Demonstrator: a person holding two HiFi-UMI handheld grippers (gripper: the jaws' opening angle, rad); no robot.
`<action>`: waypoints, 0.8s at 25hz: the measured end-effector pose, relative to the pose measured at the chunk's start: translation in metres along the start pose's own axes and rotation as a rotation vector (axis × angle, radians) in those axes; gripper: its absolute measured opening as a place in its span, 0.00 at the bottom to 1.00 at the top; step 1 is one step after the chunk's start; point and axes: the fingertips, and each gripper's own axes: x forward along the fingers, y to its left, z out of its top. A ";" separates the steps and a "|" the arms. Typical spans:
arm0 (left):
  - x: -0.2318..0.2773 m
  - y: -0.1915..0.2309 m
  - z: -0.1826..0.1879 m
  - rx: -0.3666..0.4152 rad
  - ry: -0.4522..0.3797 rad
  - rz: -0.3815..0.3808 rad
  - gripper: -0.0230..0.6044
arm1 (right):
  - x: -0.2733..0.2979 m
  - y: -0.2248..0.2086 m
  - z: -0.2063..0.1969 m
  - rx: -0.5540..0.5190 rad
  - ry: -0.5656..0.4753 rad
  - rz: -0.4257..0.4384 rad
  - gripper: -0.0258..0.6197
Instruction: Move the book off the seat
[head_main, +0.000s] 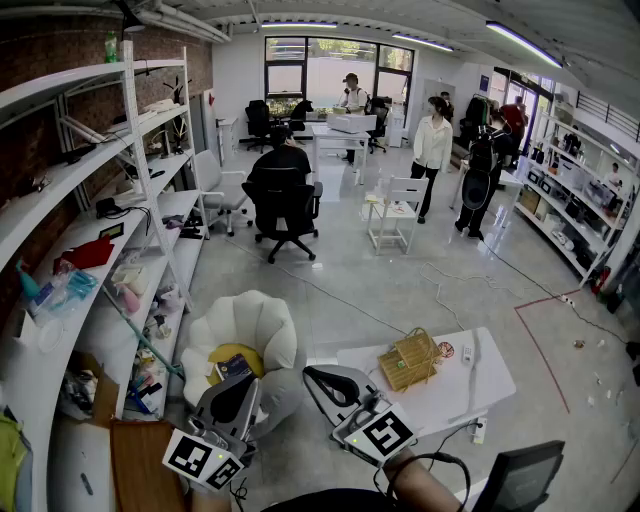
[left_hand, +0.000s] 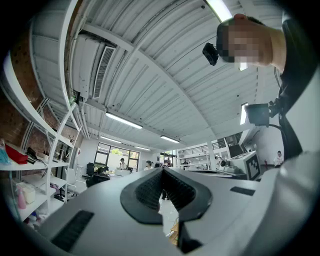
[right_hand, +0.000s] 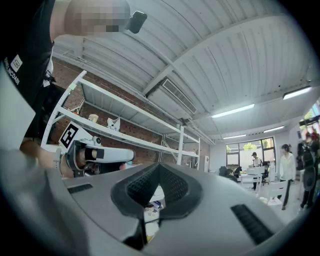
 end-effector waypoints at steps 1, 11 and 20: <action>0.000 0.001 0.000 0.001 -0.001 0.002 0.04 | 0.000 0.001 0.000 0.002 0.001 0.001 0.06; -0.011 0.017 -0.004 -0.010 0.005 0.011 0.04 | 0.018 0.012 -0.007 0.025 0.008 0.003 0.06; -0.054 0.058 -0.005 -0.013 0.018 0.039 0.04 | 0.055 0.040 -0.022 0.097 -0.002 -0.007 0.06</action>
